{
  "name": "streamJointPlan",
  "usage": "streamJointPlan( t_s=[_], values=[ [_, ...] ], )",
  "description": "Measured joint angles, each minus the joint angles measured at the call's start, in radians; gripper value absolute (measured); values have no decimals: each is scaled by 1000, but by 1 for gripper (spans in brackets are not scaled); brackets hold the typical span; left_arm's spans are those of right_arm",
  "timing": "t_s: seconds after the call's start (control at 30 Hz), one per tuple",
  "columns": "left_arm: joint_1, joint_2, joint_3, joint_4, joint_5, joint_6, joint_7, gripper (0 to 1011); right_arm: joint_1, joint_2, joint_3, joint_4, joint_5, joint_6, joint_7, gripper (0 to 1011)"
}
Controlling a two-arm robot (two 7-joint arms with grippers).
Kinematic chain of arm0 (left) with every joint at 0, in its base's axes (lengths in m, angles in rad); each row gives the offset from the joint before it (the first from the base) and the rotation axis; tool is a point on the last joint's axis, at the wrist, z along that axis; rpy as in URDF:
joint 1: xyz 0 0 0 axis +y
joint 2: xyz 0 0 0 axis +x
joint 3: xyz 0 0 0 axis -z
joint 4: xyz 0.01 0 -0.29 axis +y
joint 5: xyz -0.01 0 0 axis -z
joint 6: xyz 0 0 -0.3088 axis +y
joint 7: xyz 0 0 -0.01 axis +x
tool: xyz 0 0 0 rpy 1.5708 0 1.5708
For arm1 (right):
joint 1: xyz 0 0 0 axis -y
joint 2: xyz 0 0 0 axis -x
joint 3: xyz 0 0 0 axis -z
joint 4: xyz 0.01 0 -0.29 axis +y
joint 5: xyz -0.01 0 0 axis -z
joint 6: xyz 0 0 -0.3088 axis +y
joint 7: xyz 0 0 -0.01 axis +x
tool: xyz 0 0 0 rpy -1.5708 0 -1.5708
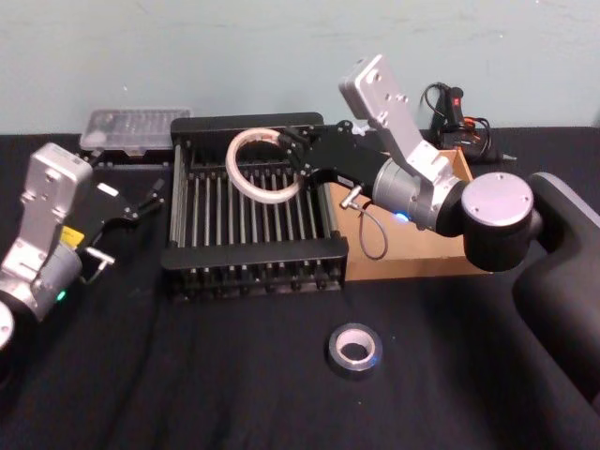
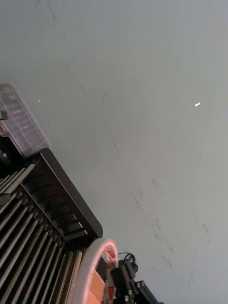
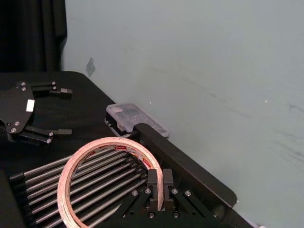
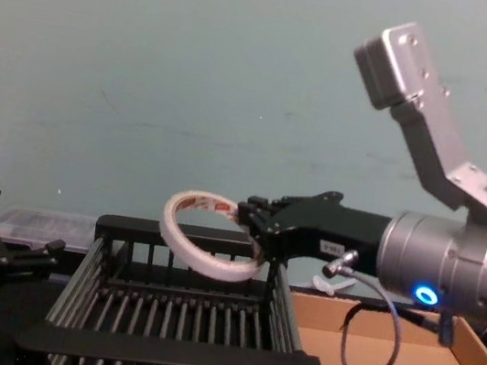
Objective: Pick up the white tape and place it into the black box , Pick up the silver tape and place it into the brown box.
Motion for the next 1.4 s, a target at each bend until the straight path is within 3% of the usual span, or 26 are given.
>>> streamJointPlan(
  t_s=[0.23, 0.6, 0.73, 0.9, 0.93, 1.23, 1.4],
  values=[
    [0, 0, 0, 0, 0, 0, 0, 1001, 7, -11, -11, 33, -18, 1, -3, 73],
    [0, 0, 0, 0, 0, 0, 0, 1001, 5, -9, -9, 30, -17, 4, -5, 73],
    [0, 0, 0, 0, 0, 0, 0, 1001, 5, -8, -8, 28, -16, 4, -5, 137],
    [0, 0, 0, 0, 0, 0, 0, 1002, 4, -8, -7, 27, -15, 5, -6, 319],
    [0, 0, 0, 0, 0, 0, 0, 1001, 3, -7, -6, 25, -13, 6, -6, 702],
    [0, 0, 0, 0, 0, 0, 0, 1001, 3, -7, -6, 24, -12, 6, -6, 964],
    [0, 0, 0, 0, 0, 0, 0, 1001, 3, -7, -6, 24, -12, 6, -6, 1000]
  ],
)
